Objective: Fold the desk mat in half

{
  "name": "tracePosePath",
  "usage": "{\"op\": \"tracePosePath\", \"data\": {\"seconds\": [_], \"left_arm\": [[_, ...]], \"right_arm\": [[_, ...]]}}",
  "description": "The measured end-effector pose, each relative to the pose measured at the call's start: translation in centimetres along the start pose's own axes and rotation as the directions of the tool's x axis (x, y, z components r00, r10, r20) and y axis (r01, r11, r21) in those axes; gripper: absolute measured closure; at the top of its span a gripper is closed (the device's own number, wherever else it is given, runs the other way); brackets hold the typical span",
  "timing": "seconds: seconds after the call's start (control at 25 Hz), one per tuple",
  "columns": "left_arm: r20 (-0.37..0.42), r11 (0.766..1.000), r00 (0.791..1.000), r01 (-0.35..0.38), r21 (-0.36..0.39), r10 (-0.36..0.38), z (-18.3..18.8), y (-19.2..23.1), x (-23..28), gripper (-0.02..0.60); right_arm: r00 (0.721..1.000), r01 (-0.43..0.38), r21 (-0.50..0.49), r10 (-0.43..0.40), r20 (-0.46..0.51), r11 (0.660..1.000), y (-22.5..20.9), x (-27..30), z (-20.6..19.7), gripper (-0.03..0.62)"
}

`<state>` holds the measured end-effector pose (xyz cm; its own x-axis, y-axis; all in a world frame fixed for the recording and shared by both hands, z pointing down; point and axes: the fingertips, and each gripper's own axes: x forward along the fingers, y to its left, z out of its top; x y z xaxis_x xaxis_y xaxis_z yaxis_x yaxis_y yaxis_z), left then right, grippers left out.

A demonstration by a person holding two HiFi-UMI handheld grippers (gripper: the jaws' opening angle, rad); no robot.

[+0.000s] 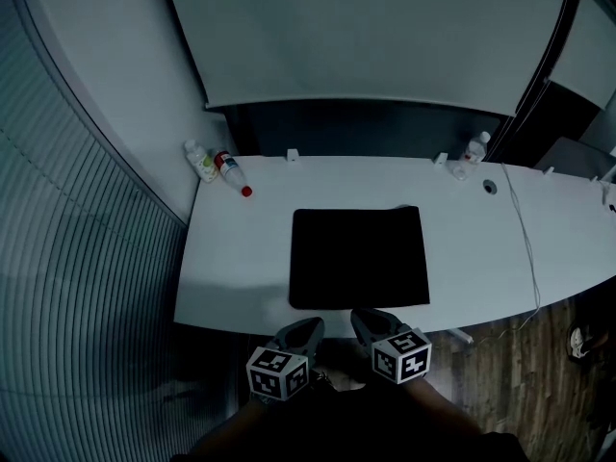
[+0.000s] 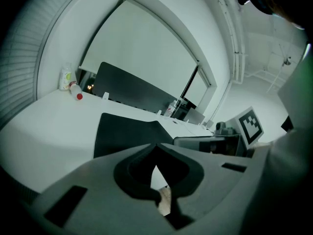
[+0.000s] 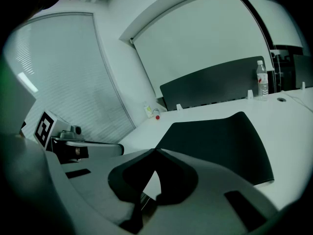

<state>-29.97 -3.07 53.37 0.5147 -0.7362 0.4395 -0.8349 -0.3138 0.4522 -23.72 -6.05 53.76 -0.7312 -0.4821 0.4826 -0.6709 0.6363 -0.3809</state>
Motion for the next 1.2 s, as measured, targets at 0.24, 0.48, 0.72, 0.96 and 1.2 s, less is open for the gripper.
{"op": "tracePosePath", "data": {"seconds": [0.24,0.48,0.72,0.96,1.2], "left_arm": [[0.008,1.000,1.000,-0.006,-0.003,0.006,-0.1,0.1,-0.6,0.575],[0.018,1.000,1.000,-0.013,-0.008,0.013,-0.2,0.6,-1.3,0.575],[0.024,1.000,0.999,-0.026,-0.014,0.026,-0.3,1.0,-1.8,0.575],[0.027,0.999,0.999,-0.042,-0.020,0.043,-0.3,1.6,-2.4,0.575],[0.026,0.998,0.998,-0.056,-0.033,0.057,-0.8,2.3,-2.8,0.575]], "right_arm": [[1.000,-0.003,-0.009,0.003,-0.007,1.000,0.5,0.0,-0.2,0.571],[1.000,-0.008,-0.020,0.008,-0.014,1.000,1.1,0.5,-0.3,0.571],[1.000,-0.016,-0.023,0.015,-0.018,1.000,1.6,0.9,-0.5,0.571],[0.999,-0.037,-0.027,0.036,-0.022,0.999,2.4,1.6,-0.4,0.571],[0.999,-0.042,-0.022,0.042,-0.033,0.999,2.7,2.3,-1.0,0.571]]}}
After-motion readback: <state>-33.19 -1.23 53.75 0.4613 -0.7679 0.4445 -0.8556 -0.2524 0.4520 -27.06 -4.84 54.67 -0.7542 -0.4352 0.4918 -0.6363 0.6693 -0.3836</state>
